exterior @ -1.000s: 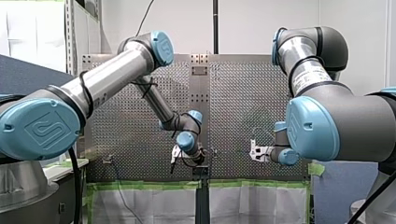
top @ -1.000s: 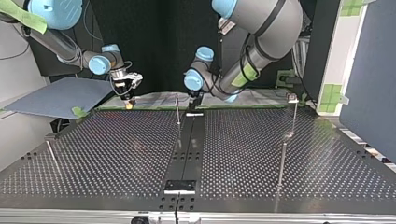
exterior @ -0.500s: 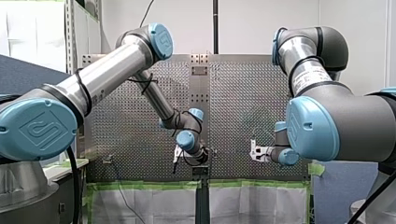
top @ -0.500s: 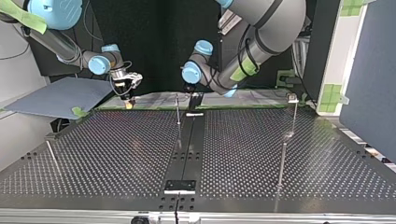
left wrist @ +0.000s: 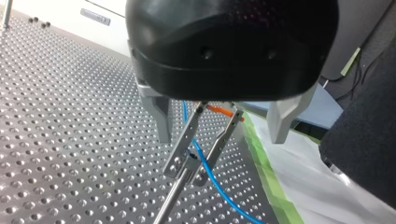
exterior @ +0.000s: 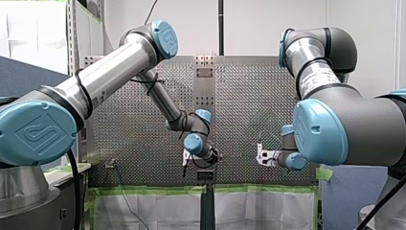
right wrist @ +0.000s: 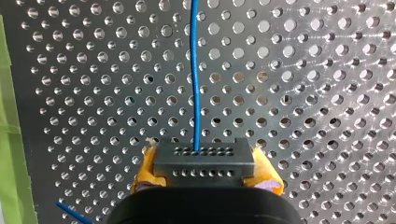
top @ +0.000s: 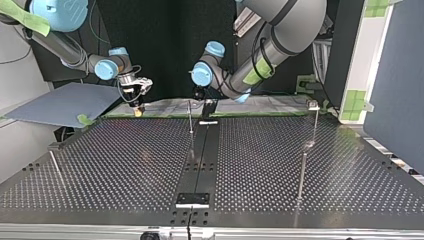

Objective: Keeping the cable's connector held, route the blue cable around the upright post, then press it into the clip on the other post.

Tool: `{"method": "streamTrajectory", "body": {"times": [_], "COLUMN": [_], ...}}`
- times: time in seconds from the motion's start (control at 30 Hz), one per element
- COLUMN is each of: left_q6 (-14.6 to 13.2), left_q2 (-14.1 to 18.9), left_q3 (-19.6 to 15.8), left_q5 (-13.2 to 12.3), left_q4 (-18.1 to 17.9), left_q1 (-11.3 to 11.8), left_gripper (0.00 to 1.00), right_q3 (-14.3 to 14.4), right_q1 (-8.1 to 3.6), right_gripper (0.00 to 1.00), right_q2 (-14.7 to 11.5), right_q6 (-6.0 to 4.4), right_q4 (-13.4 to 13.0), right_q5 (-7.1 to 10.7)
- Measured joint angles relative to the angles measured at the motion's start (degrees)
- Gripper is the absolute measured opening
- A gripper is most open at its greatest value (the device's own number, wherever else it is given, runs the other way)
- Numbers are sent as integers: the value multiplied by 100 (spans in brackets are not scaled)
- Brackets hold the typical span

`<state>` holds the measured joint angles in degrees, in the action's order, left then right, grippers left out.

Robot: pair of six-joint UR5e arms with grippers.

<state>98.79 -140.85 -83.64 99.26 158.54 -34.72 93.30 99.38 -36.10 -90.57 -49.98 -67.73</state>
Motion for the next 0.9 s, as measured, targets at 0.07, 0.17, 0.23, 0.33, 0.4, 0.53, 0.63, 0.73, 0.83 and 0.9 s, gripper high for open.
{"method": "streamTrajectory", "body": {"times": [0.07,0.17,0.23,0.33,0.4,0.53,0.63,0.73,0.83,0.9], "left_q6": [5,14,29,52,79,144,188,239,280,323], "left_q2": [1,0,1,-1,0,-2,-2,0,0,1], "left_q3": [0,-1,-1,-1,-1,-1,-1,-2,-27,-66], "left_q5": [6,16,29,61,78,122,172,220,295,328], "left_q4": [5,10,14,18,19,19,16,18,14,-19], "left_q1": [-6,-10,-11,-11,-12,-15,-17,-18,-15,-5], "left_gripper": [100,100,100,100,100,100,100,100,100,100], "right_q3": [0,0,0,0,0,-1,-2,-2,-1,-1], "right_q1": [-1,-1,-1,-1,-1,-1,-1,-1,-1,-1], "right_gripper": [0,0,0,0,0,0,0,0,0,0], "right_q2": [0,0,0,0,0,0,0,0,1,1], "right_q6": [-3,-5,-6,-7,-6,-7,-7,-7,-7,-6], "right_q4": [-3,-9,-12,-23,-32,-36,-33,-25,-23,-22], "right_q5": [-2,-3,-4,-4,-4,-3,-2,2,4,8]}}
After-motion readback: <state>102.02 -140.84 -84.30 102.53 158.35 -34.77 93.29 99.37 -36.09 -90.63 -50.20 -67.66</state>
